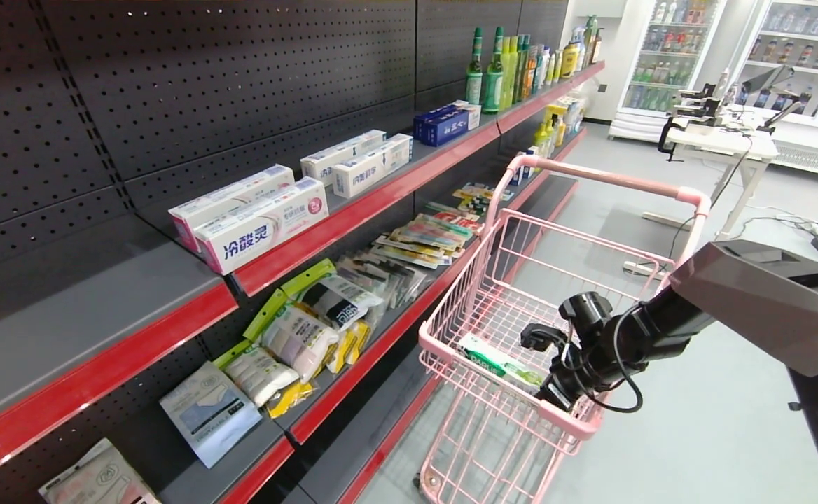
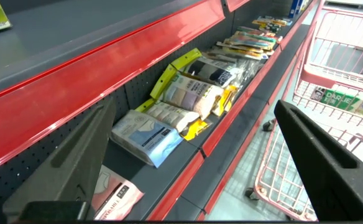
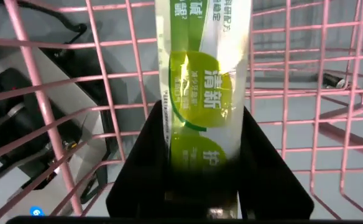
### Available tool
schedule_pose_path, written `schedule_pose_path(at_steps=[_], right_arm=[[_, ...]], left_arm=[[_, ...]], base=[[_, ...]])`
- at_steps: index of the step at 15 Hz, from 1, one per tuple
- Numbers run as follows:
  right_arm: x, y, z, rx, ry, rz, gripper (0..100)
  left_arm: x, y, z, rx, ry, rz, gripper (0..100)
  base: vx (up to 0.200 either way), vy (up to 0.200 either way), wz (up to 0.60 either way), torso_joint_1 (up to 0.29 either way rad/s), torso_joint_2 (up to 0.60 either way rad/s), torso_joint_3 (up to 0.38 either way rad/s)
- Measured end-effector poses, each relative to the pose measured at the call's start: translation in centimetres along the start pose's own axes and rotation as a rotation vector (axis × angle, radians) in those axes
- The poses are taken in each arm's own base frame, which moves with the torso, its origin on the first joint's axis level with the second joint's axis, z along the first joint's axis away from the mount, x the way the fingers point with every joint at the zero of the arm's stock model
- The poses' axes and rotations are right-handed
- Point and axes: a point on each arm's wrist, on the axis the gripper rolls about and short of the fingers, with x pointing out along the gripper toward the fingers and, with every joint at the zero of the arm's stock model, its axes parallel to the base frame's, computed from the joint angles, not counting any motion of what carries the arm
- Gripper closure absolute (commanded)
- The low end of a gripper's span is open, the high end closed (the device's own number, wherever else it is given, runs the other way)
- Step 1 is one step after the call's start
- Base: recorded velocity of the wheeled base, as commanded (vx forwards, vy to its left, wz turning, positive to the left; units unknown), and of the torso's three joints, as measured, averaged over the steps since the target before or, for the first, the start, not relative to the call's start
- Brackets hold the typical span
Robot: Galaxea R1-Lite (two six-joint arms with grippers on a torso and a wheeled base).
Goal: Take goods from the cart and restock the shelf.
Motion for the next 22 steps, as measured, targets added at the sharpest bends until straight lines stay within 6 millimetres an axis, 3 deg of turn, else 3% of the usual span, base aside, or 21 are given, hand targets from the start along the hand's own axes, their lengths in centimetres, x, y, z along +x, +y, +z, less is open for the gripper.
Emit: schedule_pose_path(at_steps=[6, 9, 12, 13, 16, 19, 22], right_arm=[[-5.6, 1.2, 0.3, 0.113, -0.047, -0.048, 100], [-6.4, 1.5, 0.6, 0.096, -0.056, -0.064, 100], [-6.2, 0.7, 1.4, 0.027, -0.015, -0.188, 100], [-5.9, 0.3, 1.7, 0.015, -0.014, -0.205, 0], [-4.2, -0.8, 2.3, 0.008, -0.032, -0.201, 0], [-2.9, -0.7, 2.3, -0.002, -0.105, -0.055, 0], [-2.2, -0.9, 2.0, -0.004, -0.111, -0.023, 0]], left_arm=[[0.0, 0.0, 0.0, -0.001, 0.0, -0.001, 0], [0.0, 0.0, 0.0, -0.002, 0.0, -0.002, 0], [0.0, 0.0, 0.0, 0.0, 0.0, -0.002, 0], [0.0, 0.0, 0.0, 0.0, 0.0, -0.002, 0], [0.0, 0.0, 0.0, 0.0, 0.0, -0.002, 0], [0.0, 0.0, 0.0, 0.0, 0.0, -0.002, 0], [0.0, 0.0, 0.0, 0.0, 0.0, -0.001, 0]], base=[[0.0, 0.0, 0.0, 0.0, 0.0, 0.0], [0.0, 0.0, 0.0, 0.0, 0.0, 0.0], [0.0, 0.0, 0.0, 0.0, 0.0, 0.0], [0.0, 0.0, 0.0, 0.0, 0.0, 0.0], [0.0, 0.0, 0.0, 0.0, 0.0, 0.0], [0.0, 0.0, 0.0, 0.0, 0.0, 0.0], [0.0, 0.0, 0.0, 0.0, 0.0, 0.0]])
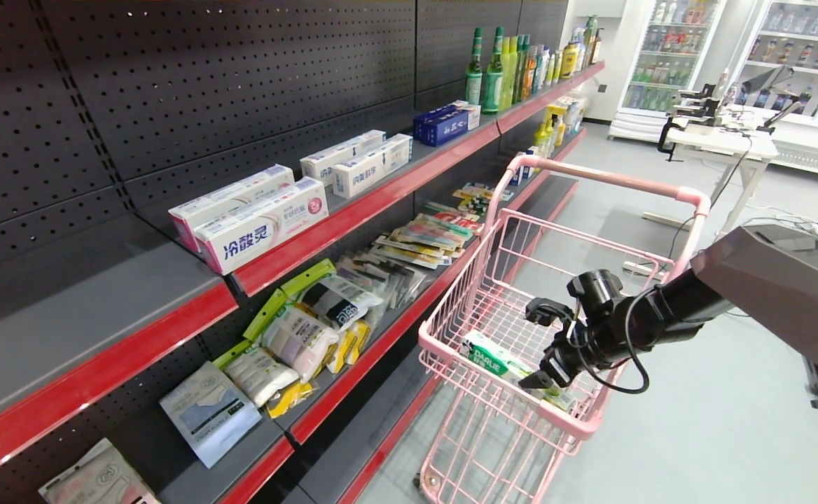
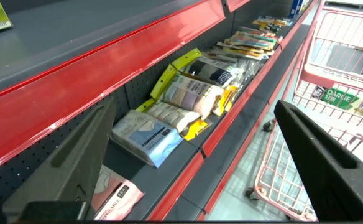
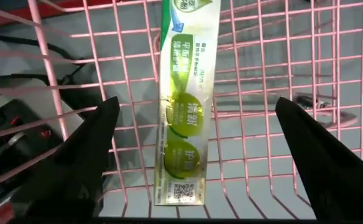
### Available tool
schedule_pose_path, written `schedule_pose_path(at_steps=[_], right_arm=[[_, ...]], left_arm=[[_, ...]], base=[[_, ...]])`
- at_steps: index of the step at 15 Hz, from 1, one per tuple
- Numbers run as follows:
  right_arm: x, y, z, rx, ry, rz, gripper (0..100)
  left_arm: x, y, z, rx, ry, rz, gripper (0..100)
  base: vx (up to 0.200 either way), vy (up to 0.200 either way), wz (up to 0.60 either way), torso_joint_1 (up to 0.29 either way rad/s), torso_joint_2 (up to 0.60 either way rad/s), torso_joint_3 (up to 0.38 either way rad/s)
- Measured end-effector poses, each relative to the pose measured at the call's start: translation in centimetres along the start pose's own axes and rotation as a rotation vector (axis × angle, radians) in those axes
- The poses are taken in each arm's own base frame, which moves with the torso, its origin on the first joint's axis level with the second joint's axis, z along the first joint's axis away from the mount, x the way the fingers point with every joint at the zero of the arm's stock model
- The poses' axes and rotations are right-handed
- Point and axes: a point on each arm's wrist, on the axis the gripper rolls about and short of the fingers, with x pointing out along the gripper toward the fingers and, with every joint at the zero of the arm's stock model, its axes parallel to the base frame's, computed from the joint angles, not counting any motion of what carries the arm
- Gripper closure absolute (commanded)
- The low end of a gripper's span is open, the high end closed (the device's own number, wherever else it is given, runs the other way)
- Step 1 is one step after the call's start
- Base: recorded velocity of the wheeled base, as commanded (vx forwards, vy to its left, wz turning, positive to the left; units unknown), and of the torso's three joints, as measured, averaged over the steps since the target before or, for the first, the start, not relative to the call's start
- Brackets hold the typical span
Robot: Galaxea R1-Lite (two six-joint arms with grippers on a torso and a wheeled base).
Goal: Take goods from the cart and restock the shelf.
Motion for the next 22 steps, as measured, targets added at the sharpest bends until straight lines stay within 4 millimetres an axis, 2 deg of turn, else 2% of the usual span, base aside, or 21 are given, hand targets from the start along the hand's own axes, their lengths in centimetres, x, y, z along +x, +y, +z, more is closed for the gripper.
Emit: schedule_pose_path(at_steps=[6, 12, 22], right_arm=[[1.0, -0.1, -0.4, 0.005, 0.028, -0.01, 0], [1.2, -0.6, 0.3, 0.001, 0.005, -0.025, 0], [3.5, -0.4, -0.4, -0.005, 0.012, -0.055, 0]], left_arm=[[0.0, 0.0, 0.0, 0.0, 0.0, -0.001, 0], [0.0, 0.0, 0.0, 0.0, 0.0, 0.0, 0], [0.0, 0.0, 0.0, 0.0, 0.0, 0.0, 0]], base=[[0.0, 0.0, 0.0, -0.048, 0.12, 0.08], [0.0, 0.0, 0.0, -0.046, 0.13, 0.079], [0.0, 0.0, 0.0, 0.0, 0.0, 0.0]])
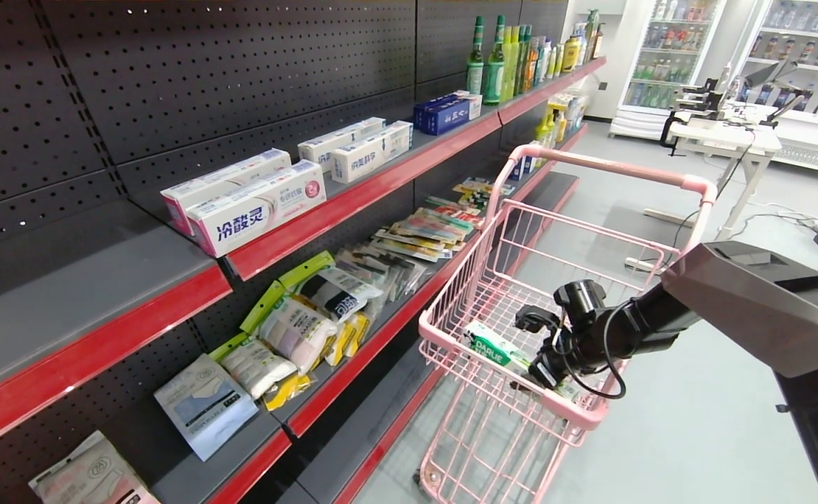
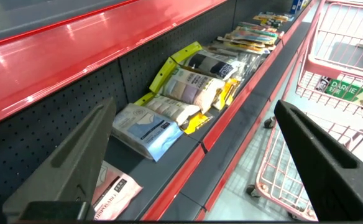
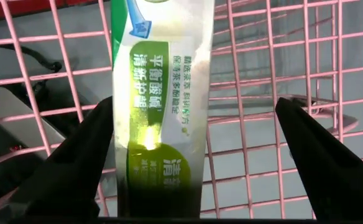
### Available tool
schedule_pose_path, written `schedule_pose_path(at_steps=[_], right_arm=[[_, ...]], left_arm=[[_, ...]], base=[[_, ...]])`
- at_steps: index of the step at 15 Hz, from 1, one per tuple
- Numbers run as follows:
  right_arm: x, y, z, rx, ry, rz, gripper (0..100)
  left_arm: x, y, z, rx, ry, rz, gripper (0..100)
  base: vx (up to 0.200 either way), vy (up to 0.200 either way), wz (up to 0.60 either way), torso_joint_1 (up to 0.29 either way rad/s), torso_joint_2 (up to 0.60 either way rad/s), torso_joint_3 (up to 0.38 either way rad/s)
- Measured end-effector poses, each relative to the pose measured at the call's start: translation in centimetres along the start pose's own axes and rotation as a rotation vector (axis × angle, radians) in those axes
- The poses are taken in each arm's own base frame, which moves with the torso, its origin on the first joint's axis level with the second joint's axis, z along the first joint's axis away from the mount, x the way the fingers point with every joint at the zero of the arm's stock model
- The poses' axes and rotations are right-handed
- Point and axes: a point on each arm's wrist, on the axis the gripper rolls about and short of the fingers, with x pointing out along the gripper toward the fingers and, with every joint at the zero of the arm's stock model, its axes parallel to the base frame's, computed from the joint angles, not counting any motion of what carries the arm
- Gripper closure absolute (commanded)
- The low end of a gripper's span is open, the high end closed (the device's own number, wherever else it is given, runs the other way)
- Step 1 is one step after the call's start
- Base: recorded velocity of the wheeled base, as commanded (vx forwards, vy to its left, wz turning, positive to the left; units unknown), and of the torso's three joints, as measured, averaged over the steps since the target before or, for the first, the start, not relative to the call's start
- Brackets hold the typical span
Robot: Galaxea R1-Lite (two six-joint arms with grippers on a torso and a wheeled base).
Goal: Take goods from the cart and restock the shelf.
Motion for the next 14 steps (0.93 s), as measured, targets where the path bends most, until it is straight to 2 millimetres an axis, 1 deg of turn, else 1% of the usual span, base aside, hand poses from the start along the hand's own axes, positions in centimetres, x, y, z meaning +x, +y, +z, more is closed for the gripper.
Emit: schedule_pose_path(at_steps=[4, 5, 9, 11, 14], right_arm=[[0.4, 0.3, -0.2, -0.002, 0.012, 0.009, 0], [0.5, 0.3, -0.4, 0.0, 0.016, 0.011, 100], [0.7, 0.7, -0.8, -0.004, 0.027, 0.023, 100], [0.2, 0.4, -0.7, 0.022, 0.026, 0.017, 100], [-0.7, 0.6, 0.2, 0.087, 0.0, 0.005, 100]], left_arm=[[0.0, 0.0, 0.0, 0.0, 0.0, 0.0, 0], [0.0, 0.0, 0.0, 0.0, 0.0, 0.0, 0], [0.0, 0.0, 0.0, 0.0, 0.0, 0.001, 0], [0.0, 0.0, 0.0, 0.0, 0.0, 0.0, 0], [0.0, 0.0, 0.0, 0.0, 0.0, 0.0, 0]], base=[[0.0, 0.0, 0.0, 0.0, 0.0, 0.0], [0.0, 0.0, 0.0, 0.0, 0.0, 0.0], [0.0, 0.0, 0.0, 0.0, 0.0, 0.0], [0.0, 0.0, 0.0, 0.0, 0.0, 0.0], [0.0, 0.0, 0.0, 0.0, 0.0, 0.0]])
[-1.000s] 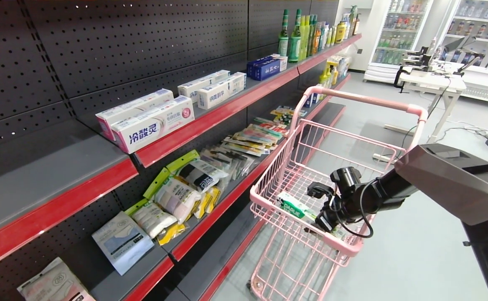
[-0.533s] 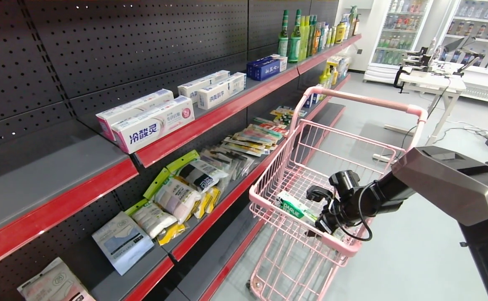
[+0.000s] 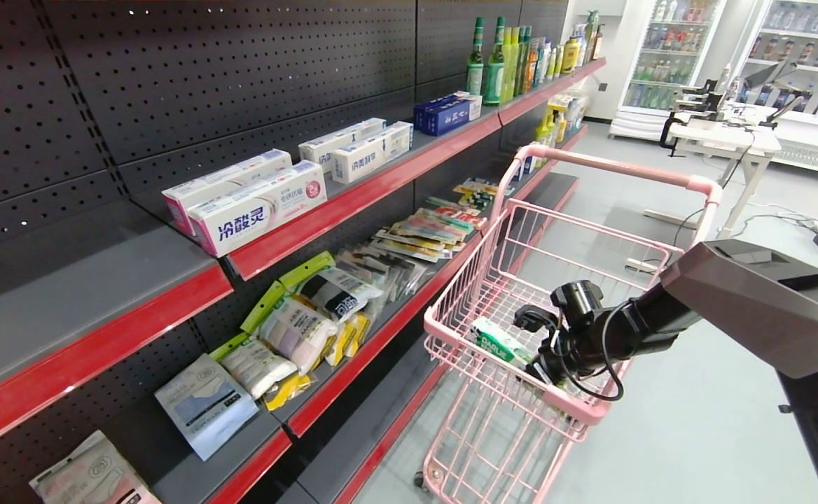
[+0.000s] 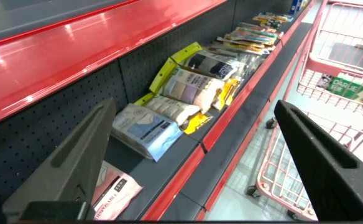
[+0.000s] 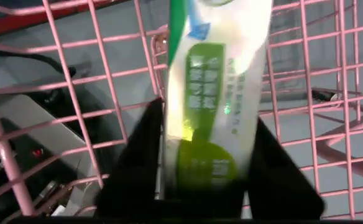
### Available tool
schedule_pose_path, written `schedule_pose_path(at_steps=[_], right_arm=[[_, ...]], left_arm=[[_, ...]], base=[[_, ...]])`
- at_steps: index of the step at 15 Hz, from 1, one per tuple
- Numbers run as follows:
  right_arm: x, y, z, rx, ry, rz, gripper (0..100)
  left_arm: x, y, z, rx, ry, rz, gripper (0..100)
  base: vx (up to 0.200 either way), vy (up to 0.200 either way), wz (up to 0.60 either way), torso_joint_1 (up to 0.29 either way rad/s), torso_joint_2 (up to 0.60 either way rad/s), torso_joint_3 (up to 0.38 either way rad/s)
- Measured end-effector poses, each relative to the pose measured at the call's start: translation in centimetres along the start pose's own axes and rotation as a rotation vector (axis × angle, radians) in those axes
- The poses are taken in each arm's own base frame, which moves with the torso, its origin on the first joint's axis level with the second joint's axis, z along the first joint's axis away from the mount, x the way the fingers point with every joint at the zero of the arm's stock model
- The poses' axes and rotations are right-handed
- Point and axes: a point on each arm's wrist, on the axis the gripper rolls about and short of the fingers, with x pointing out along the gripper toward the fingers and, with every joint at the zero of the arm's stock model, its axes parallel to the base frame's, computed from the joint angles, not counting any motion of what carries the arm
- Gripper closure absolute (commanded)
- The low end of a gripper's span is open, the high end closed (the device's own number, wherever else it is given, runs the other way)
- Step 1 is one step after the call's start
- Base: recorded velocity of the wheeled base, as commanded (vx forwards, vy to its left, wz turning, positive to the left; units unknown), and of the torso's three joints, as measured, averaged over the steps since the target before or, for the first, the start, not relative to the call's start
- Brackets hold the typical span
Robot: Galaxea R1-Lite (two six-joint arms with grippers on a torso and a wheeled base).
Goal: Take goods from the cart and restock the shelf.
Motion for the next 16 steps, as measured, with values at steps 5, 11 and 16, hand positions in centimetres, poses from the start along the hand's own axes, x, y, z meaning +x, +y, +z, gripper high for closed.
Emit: schedule_pose_path(at_steps=[5, 11, 16], right_arm=[[-1.3, 0.5, 0.1, 0.01, -0.006, 0.003, 100], [-0.6, 1.1, -0.6, -0.004, 0.033, 0.0, 100], [0.0, 0.8, -0.5, -0.01, 0.049, -0.038, 0]], left_arm=[[0.0, 0.0, 0.0, 0.0, 0.0, 0.0, 0], [0.0, 0.0, 0.0, 0.0, 0.0, 0.0, 0], [0.0, 0.0, 0.0, 0.0, 0.0, 0.0, 0]], base=[[0.0, 0.0, 0.0, 0.0, 0.0, 0.0], [0.0, 0.0, 0.0, 0.0, 0.0, 0.0], [0.0, 0.0, 0.0, 0.0, 0.0, 0.0]])
